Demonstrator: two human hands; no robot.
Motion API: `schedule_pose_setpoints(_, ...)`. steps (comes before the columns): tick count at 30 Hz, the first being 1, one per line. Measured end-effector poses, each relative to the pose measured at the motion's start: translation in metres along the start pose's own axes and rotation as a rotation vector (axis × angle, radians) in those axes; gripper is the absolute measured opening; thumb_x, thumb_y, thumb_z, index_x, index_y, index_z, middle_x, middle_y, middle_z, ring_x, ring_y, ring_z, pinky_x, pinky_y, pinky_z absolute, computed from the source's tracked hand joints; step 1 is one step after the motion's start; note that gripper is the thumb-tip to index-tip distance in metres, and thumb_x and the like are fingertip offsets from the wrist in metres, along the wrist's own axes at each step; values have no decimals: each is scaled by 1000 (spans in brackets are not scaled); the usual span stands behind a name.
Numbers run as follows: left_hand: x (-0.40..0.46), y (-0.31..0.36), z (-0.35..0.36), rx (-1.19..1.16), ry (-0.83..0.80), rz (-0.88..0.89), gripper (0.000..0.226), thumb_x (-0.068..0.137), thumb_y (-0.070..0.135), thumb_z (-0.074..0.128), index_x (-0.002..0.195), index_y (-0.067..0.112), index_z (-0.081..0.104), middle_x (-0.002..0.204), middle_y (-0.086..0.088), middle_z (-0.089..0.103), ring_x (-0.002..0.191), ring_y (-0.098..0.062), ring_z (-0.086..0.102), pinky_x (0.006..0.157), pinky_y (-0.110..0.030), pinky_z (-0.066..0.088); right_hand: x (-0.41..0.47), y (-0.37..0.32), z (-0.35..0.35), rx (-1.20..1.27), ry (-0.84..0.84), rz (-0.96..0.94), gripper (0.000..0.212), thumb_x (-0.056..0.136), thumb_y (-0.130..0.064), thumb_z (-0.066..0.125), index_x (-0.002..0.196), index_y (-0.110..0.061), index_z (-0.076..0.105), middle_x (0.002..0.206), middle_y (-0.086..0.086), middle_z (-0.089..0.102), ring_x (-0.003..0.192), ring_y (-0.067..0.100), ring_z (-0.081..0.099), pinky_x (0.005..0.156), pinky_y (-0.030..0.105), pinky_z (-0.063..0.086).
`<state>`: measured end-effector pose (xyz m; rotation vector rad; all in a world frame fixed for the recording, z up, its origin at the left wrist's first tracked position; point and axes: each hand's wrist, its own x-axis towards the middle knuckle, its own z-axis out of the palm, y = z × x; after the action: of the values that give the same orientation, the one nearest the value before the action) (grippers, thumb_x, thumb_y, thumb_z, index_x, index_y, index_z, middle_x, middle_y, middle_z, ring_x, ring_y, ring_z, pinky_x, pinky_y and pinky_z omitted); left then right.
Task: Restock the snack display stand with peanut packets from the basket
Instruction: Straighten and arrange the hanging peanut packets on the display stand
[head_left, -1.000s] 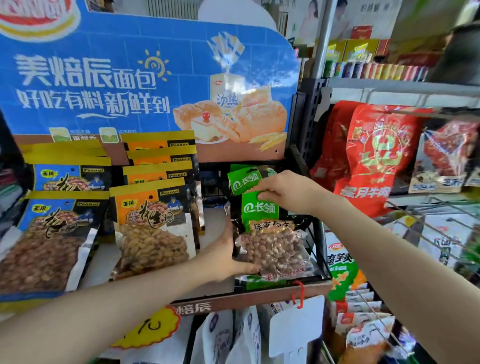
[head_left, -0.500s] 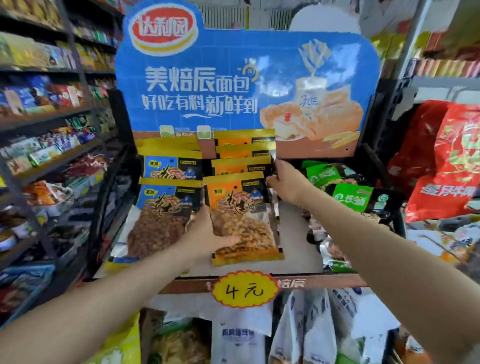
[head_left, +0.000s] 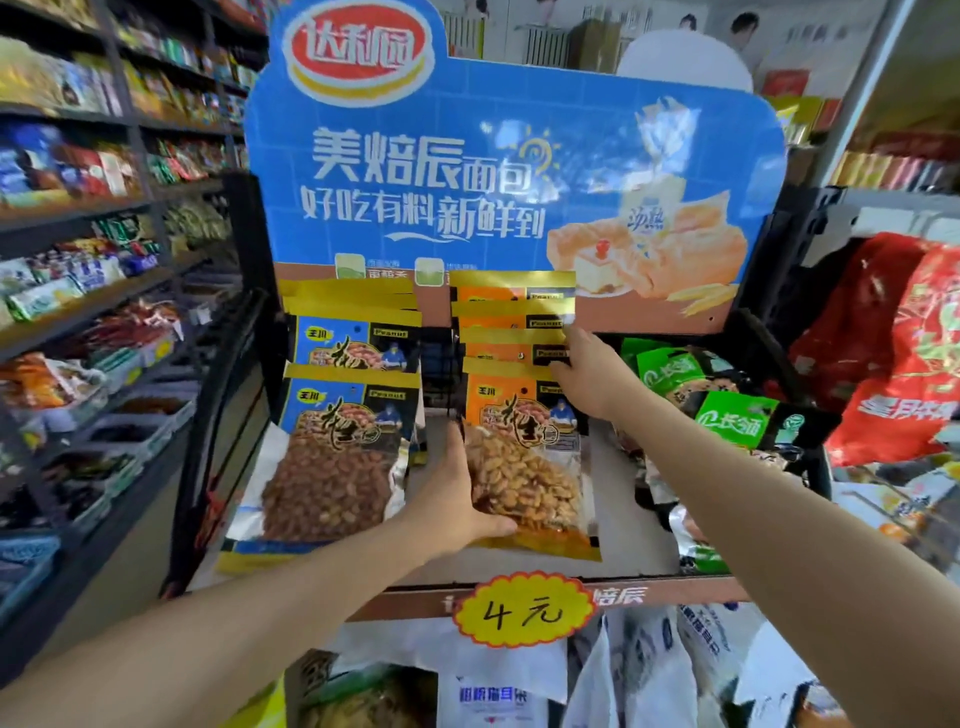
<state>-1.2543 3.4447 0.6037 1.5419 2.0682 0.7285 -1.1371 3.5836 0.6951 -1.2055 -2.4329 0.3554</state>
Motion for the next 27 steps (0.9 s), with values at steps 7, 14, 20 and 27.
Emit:
schedule_pose_setpoints(7, -56, -45, -73, 358, 30, 133, 112, 75, 45, 70, 147, 21, -12, 154, 8, -22, 144, -13, -8, 117, -32, 11, -16, -78, 32, 35, -104, -213, 32, 96, -18, 43, 122, -3, 54, 126, 17, 58, 113, 31, 55, 89, 34, 45)
schedule_pose_setpoints(14, -67, -85, -92, 572, -99, 60, 107, 80, 45, 65, 147, 14, -12, 154, -5, -24, 144, -20, -13, 117, -32, 7, 18, -113, 87, 150, -296, 94, 39, 94, -17, 46, 57, -16, 34, 63, 2, 37, 54, 13, 35, 52, 19, 31)
schedule_pose_setpoints(20, -66, -98, -91, 597, -6, 115, 97, 83, 52, 56, 147, 19, -9, 156, -2, -19, 144, -17, -12, 119, -40, 12, 33, -122, 102, 264, -181, 191, 38, 92, -5, 40, 57, -16, 29, 63, 1, 32, 55, 16, 33, 57, 29, 34)
schedule_pose_setpoints(27, -47, -94, -91, 609, 48, 129, 94, 84, 51, 54, 147, 18, -9, 156, -5, -19, 144, -21, -12, 118, -40, 9, 38, -125, 105, 73, -83, 143, 22, 93, -2, 42, 114, 1, 48, 95, 17, 53, 74, 29, 54, 58, 34, 41)
